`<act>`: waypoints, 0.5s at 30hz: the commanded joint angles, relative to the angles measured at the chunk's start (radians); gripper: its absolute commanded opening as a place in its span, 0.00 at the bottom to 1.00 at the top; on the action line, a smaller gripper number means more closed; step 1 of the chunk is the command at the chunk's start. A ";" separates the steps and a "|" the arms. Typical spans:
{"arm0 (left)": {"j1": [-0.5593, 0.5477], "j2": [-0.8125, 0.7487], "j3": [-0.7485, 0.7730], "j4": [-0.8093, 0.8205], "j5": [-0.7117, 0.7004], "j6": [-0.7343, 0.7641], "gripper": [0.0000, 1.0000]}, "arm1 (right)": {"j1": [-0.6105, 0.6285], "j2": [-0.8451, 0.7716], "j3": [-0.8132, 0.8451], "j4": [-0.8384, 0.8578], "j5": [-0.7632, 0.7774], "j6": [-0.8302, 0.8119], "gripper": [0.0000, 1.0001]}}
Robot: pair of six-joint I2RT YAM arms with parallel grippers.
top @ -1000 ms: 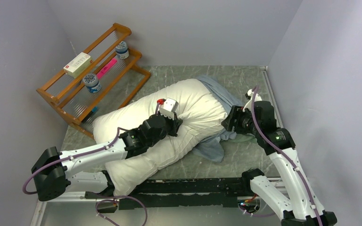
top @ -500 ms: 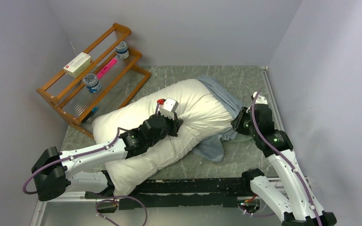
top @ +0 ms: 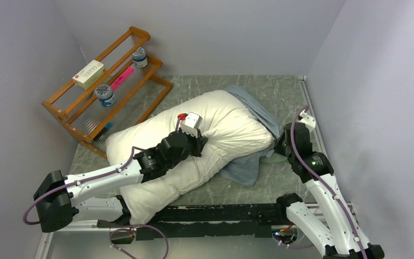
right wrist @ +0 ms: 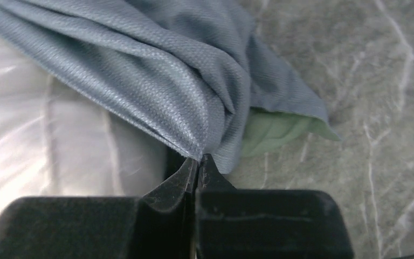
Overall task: Remove the pillowcase from the pillow
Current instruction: Remove the pillow from the pillowcase.
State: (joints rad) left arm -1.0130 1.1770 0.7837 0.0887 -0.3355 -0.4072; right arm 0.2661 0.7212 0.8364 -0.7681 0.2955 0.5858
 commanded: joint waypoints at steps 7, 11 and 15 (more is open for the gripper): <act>0.044 -0.045 -0.076 -0.316 -0.182 0.033 0.05 | -0.019 -0.015 -0.054 0.157 0.118 0.015 0.18; 0.045 -0.040 -0.075 -0.309 -0.161 0.037 0.05 | -0.019 0.023 -0.031 0.226 0.009 -0.054 0.48; 0.045 -0.038 -0.081 -0.300 -0.145 0.038 0.05 | -0.020 0.056 0.028 0.285 -0.039 -0.127 0.63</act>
State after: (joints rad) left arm -1.0126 1.1423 0.7650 0.0669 -0.3424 -0.4095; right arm 0.2493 0.7567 0.7784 -0.6163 0.3199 0.5484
